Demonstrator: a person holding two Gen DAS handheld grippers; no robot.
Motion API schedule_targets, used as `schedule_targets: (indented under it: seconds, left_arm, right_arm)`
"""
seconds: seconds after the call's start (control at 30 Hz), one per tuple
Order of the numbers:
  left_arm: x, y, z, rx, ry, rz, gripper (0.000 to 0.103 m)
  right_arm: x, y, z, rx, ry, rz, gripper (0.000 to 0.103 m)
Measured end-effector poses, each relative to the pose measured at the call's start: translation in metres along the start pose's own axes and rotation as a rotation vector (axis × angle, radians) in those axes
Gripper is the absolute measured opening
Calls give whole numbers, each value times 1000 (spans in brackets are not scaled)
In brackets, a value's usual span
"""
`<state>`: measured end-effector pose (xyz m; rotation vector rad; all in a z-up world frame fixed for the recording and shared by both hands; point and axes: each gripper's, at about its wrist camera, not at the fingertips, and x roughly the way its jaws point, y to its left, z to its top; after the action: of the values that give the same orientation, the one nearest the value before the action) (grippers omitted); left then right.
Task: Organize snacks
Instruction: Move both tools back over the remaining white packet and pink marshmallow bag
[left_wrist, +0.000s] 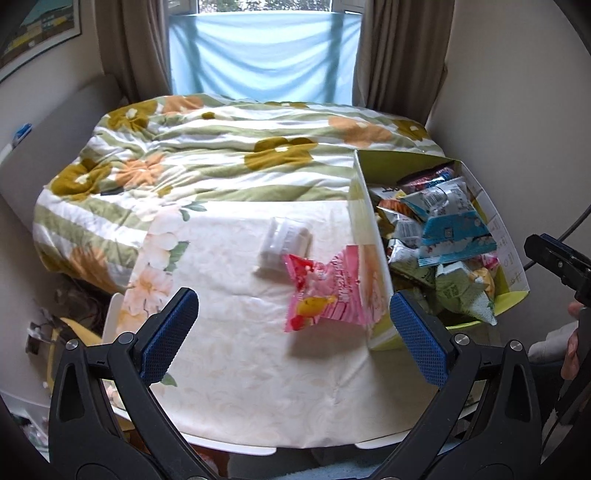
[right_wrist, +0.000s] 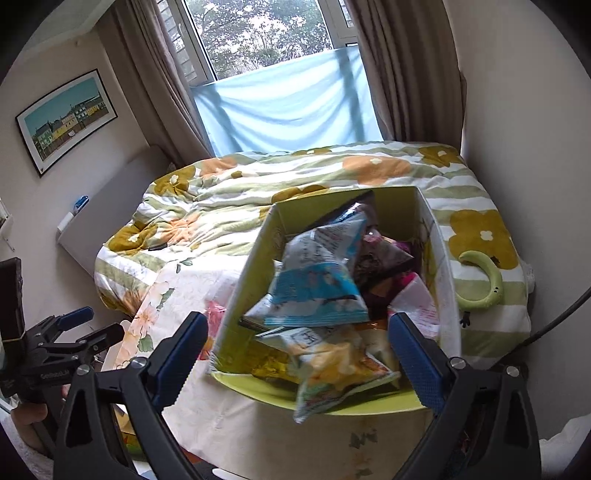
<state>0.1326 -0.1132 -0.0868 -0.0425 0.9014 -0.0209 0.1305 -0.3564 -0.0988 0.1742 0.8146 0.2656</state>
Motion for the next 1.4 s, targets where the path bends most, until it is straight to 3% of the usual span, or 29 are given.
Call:
schedule_targets:
  seconds: [0.3, 0.53, 0.73, 0.97, 1.23, 1.4]
  left_arm:
    - [21, 68, 28, 55, 9, -34, 103]
    - [60, 118, 59, 128, 70, -130, 103]
    - [103, 139, 82, 226, 135, -219, 103]
    - [175, 124, 98, 363, 228, -304, 103]
    - [264, 61, 86, 480, 341, -378, 103]
    - [299, 24, 77, 530, 386, -365, 103]
  right_arm:
    - [24, 82, -4, -17, -22, 8, 97]
    - [62, 138, -4, 7, 1, -51, 97]
    - [100, 175, -12, 47, 14, -136, 97]
    - [149, 199, -32, 53, 0, -303, 97]
    - [203, 199, -64, 20, 31, -466, 97]
    - [219, 189, -72, 29, 56, -520, 97]
